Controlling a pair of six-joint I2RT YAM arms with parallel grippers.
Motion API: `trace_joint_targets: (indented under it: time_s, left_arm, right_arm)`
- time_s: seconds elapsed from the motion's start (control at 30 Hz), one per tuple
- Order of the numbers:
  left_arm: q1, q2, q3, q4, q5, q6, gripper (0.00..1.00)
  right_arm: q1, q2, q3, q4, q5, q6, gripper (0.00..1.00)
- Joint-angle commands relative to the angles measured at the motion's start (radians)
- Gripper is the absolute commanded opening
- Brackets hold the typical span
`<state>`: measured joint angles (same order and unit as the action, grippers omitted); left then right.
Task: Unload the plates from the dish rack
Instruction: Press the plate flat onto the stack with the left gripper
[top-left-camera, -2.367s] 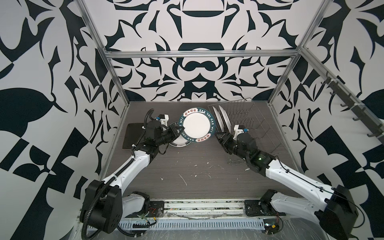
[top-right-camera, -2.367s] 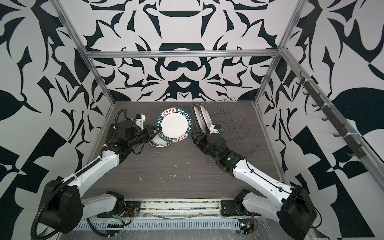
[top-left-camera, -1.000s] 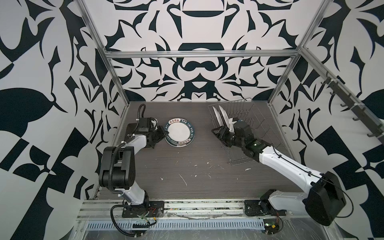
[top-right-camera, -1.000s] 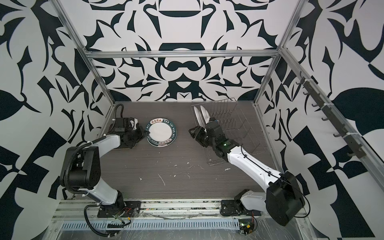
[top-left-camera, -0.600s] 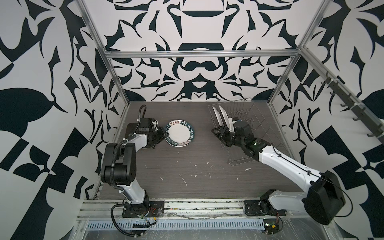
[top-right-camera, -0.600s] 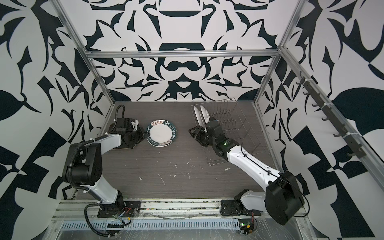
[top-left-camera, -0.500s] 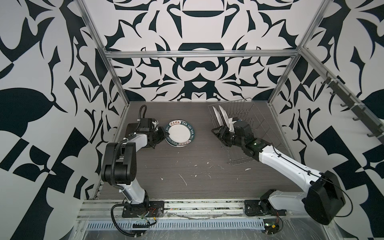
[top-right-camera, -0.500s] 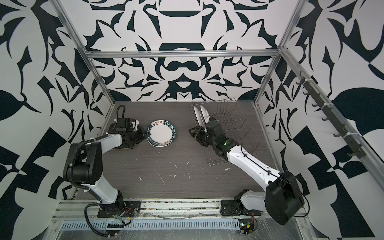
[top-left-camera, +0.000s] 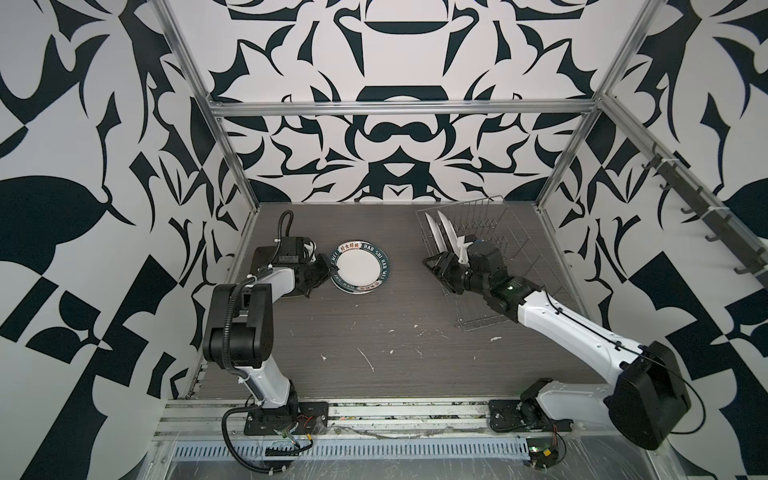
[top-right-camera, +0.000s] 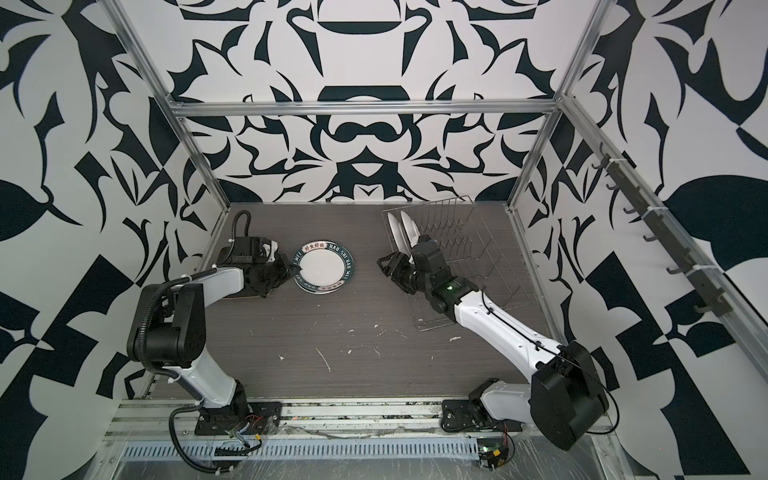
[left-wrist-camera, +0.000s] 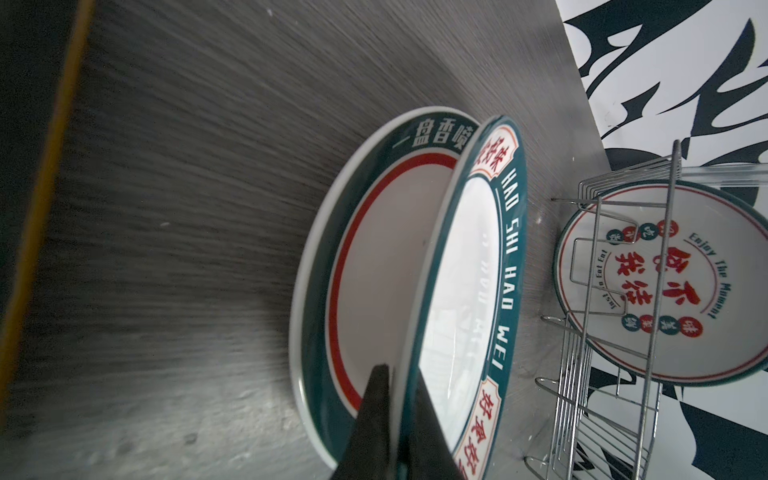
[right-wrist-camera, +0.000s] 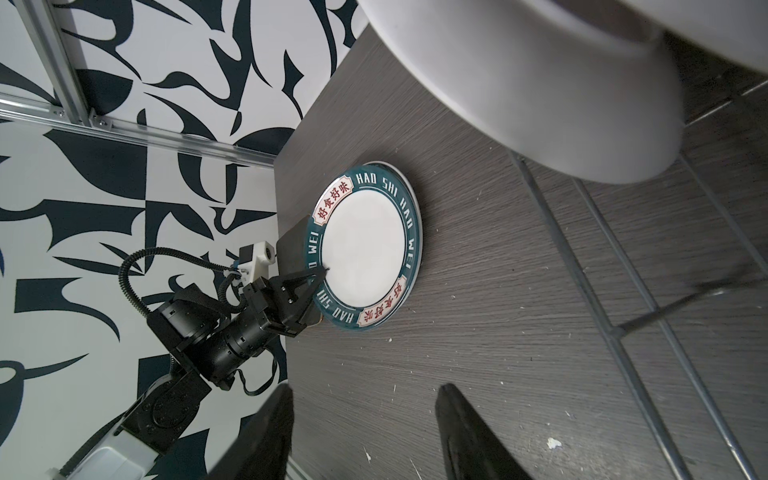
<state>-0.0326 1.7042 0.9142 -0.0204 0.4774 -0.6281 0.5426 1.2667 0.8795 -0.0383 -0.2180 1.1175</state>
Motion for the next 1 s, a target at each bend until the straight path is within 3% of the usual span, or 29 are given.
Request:
trace_joint_targets:
  time_s: [0.0, 0.77, 0.97]
  left_arm:
    - [0.004, -0.001, 0.035, 0.010, 0.025, 0.008, 0.07]
    - [0.004, -0.008, 0.050, -0.024, 0.023, 0.016, 0.23]
    - [0.004, -0.005, 0.064, -0.054, 0.012, 0.026, 0.35]
  right_arm:
    - [-0.003, -0.025, 0.026, 0.015, -0.011, -0.018, 0.59]
    - [-0.004, -0.044, 0.010, 0.017, -0.010, -0.017, 0.59]
    - [-0.006, -0.043, 0.009, 0.015, -0.011, -0.020, 0.59]
